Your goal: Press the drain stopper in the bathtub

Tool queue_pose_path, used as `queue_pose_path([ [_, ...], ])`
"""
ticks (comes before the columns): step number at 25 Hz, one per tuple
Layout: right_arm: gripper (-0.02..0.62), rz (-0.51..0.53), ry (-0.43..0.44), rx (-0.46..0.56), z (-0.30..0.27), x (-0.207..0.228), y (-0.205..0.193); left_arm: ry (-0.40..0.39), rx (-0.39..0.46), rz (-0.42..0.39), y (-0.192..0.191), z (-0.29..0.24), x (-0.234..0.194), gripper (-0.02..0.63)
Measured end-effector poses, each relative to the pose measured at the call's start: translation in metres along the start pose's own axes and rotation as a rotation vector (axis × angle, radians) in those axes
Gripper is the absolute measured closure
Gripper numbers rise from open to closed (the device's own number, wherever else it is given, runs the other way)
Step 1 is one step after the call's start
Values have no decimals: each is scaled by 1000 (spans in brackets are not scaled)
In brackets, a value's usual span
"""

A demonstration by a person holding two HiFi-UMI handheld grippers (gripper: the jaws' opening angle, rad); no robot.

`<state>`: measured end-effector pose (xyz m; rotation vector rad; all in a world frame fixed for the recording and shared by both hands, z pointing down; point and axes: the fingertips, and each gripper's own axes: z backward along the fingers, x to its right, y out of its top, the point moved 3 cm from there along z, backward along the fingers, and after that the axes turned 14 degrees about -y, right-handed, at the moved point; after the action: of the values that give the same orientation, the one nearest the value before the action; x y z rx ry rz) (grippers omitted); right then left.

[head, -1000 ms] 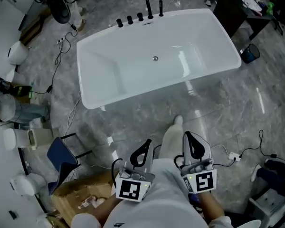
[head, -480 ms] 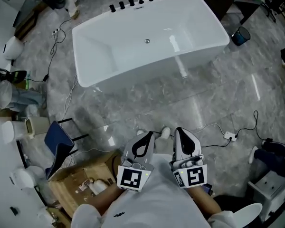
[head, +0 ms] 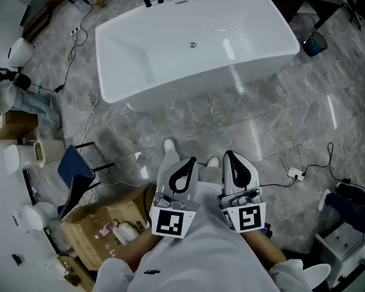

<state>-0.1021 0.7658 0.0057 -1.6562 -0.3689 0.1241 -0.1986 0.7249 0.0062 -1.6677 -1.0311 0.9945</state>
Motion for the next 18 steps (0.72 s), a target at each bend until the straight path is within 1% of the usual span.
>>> queue_pose_path([
  [4, 592, -21, 51, -1, -51, -21, 0, 41, -2, 43, 5, -11, -56, 601],
  [7, 592, 10, 19, -34, -101, -34, -5, 27, -2, 56, 14, -32, -111, 601],
  [9, 592, 38, -10, -42, -144, -44, -5, -5, 5, 43, 26, -54, -155, 601],
  [11, 592, 22, -43, -39, -190, -54, -1, -42, 15, 33, 42, -74, -199, 601],
  [14, 592, -21, -117, -23, -253, -74, 18, -109, -8, 25, 67, -88, -264, 601],
  [16, 592, -20, -145, -20, -290, -87, 34, -148, -4, 32, 86, -98, -304, 602],
  [18, 592, -9, -168, -20, -319, -97, 45, -184, -20, 25, 97, -108, -335, 601],
])
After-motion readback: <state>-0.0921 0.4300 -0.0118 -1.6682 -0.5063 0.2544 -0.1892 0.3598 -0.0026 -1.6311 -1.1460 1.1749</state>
